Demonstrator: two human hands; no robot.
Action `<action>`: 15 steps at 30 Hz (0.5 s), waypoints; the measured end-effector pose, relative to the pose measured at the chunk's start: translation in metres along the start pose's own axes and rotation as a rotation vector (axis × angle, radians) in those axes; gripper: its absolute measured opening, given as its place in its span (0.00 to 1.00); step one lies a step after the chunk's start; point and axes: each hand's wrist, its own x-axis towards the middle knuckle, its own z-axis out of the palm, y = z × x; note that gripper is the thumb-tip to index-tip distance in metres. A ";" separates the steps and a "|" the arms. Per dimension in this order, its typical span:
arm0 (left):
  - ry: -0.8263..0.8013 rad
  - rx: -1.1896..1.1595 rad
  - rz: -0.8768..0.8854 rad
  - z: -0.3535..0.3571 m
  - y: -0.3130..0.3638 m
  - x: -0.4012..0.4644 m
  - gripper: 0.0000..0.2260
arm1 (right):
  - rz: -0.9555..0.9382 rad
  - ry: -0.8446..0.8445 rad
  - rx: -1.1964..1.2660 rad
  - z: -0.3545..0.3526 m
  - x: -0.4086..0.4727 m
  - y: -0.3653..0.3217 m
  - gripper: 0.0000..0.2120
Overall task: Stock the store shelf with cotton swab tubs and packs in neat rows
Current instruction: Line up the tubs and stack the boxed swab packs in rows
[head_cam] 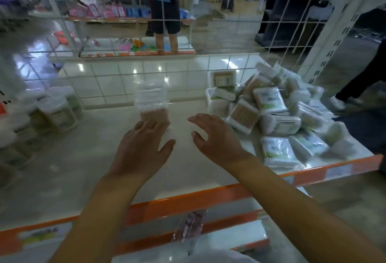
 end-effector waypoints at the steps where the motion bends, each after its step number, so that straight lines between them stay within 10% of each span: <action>1: -0.002 -0.013 -0.006 0.005 0.007 0.003 0.18 | -0.001 -0.001 -0.011 -0.004 -0.001 0.010 0.17; 15: -0.048 -0.079 -0.128 0.056 0.048 0.017 0.19 | -0.064 -0.544 -0.396 -0.012 0.053 0.083 0.25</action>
